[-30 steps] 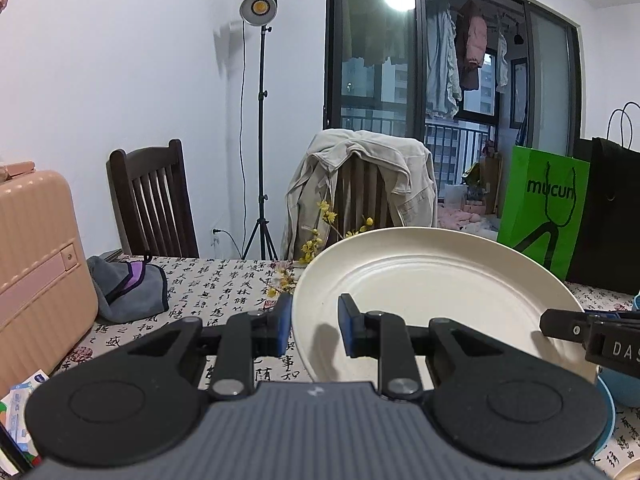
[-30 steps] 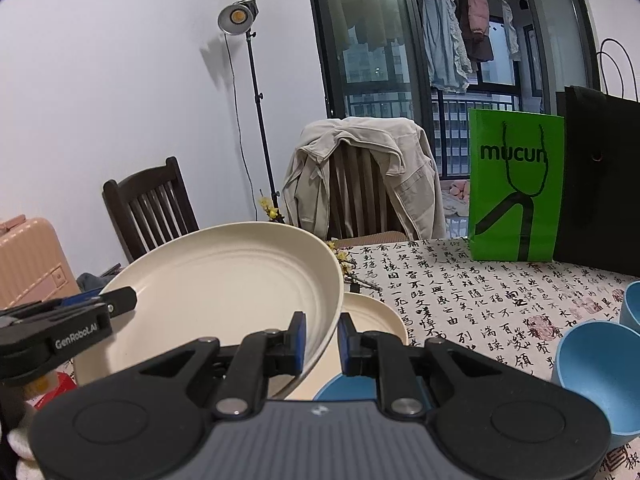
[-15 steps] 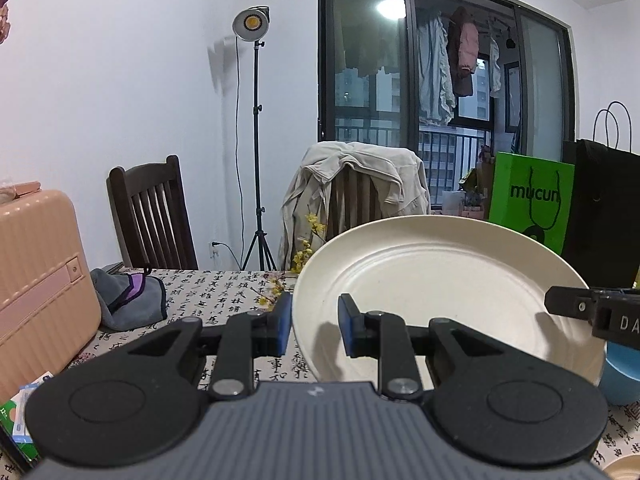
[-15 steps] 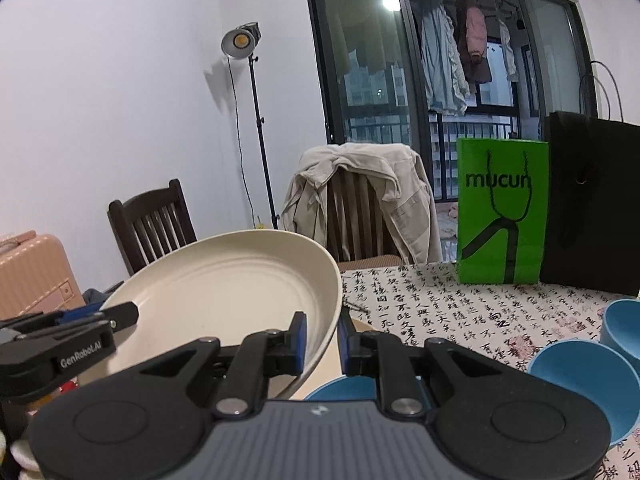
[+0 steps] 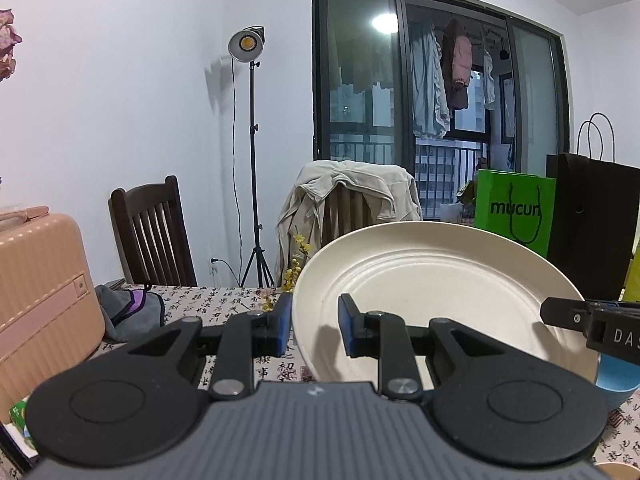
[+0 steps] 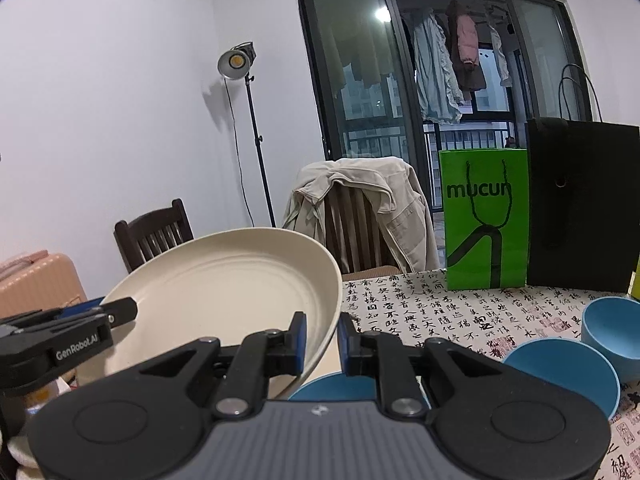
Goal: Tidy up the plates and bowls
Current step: 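Carry the held cream plates past the flowers toward the blue bowls with both tools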
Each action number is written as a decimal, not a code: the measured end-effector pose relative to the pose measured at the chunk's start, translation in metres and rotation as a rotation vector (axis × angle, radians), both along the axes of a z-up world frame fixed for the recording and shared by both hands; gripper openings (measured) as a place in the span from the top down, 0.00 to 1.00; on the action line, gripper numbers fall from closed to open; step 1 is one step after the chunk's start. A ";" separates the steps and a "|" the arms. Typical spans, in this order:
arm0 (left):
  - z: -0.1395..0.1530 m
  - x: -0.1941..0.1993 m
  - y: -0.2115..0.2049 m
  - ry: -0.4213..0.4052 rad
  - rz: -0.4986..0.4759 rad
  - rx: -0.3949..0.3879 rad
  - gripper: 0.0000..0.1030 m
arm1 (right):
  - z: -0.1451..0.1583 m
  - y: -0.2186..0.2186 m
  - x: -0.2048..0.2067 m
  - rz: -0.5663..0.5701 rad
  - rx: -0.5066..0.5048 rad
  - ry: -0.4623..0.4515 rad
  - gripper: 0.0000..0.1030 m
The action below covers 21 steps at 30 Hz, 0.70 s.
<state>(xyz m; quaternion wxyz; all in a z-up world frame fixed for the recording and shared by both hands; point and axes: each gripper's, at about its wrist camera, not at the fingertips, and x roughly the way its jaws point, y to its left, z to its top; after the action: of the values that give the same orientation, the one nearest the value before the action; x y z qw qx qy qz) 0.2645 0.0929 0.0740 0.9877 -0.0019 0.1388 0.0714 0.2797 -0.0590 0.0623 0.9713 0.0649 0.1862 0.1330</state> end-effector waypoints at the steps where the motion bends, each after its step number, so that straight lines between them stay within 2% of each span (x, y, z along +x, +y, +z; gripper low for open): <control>1: 0.001 -0.002 -0.002 -0.001 0.000 -0.001 0.76 | 0.000 -0.001 -0.002 0.000 0.002 -0.002 0.84; 21: 0.006 -0.040 -0.035 -0.045 0.000 0.035 0.76 | 0.006 -0.033 -0.039 -0.008 0.047 -0.040 0.84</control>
<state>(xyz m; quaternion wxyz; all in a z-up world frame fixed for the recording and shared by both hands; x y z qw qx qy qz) 0.2248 0.0578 0.0799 0.9905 0.0137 0.1153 0.0738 0.2403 -0.0920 0.0682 0.9736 0.0856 0.1634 0.1347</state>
